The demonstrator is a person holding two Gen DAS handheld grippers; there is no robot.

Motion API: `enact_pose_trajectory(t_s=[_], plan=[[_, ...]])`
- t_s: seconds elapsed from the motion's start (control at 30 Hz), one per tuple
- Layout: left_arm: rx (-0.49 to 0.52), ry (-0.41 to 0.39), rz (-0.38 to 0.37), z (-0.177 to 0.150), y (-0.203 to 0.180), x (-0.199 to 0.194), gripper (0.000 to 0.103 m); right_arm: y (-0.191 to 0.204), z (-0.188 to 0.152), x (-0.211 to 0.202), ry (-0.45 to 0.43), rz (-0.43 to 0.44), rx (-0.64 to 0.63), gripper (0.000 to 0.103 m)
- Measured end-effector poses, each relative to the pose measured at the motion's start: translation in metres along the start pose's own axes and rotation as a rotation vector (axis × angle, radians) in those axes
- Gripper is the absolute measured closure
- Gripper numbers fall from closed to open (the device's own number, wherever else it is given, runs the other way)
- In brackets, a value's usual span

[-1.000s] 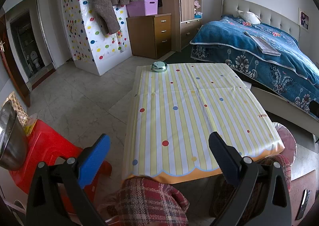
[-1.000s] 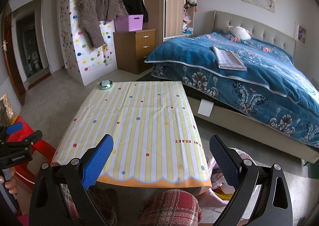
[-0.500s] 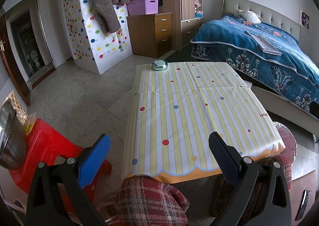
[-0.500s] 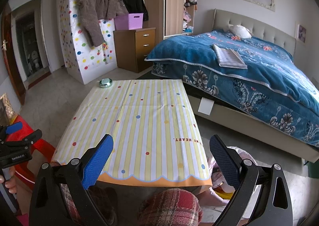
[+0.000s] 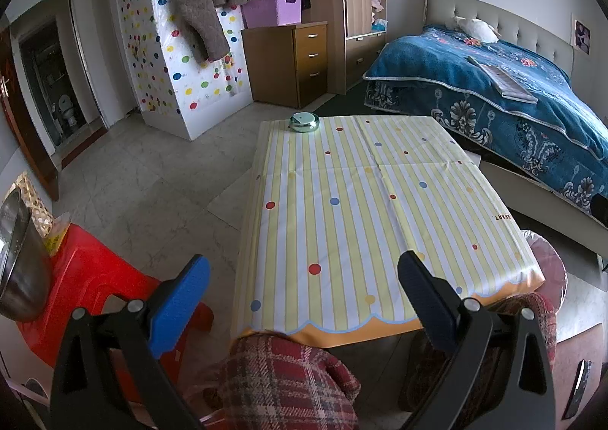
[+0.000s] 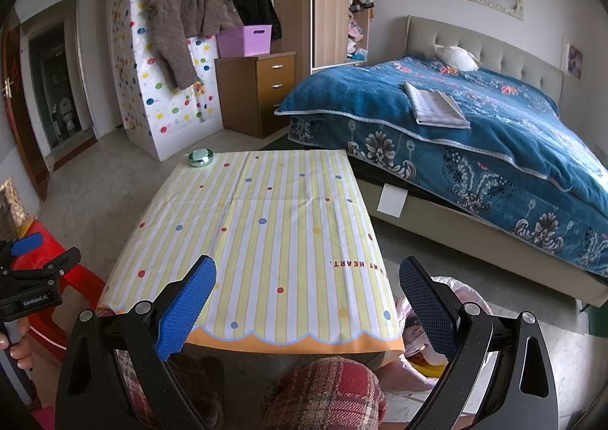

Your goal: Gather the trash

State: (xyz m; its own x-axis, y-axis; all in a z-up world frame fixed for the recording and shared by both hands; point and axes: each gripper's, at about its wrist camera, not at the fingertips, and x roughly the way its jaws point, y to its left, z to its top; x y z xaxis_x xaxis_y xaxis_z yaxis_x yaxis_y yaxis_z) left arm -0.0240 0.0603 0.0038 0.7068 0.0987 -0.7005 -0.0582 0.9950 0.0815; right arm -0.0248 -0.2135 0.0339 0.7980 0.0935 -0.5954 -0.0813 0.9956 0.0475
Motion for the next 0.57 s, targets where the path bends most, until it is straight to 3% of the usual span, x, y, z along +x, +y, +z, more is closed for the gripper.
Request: enact_pose_trajectory(t_s=[0.33, 0.57], plan=[[0.006, 0.022, -0.01, -0.002, -0.002, 0.016, 0.007, 0.001, -0.013, 0.013, 0.029, 0.002, 0.008, 0.007], [-0.012, 0.141, -0.029, -0.002, 0.0, 0.077, 0.007, -0.001, -0.012, 0.074, 0.161, -0.012, 0.018, 0.007]])
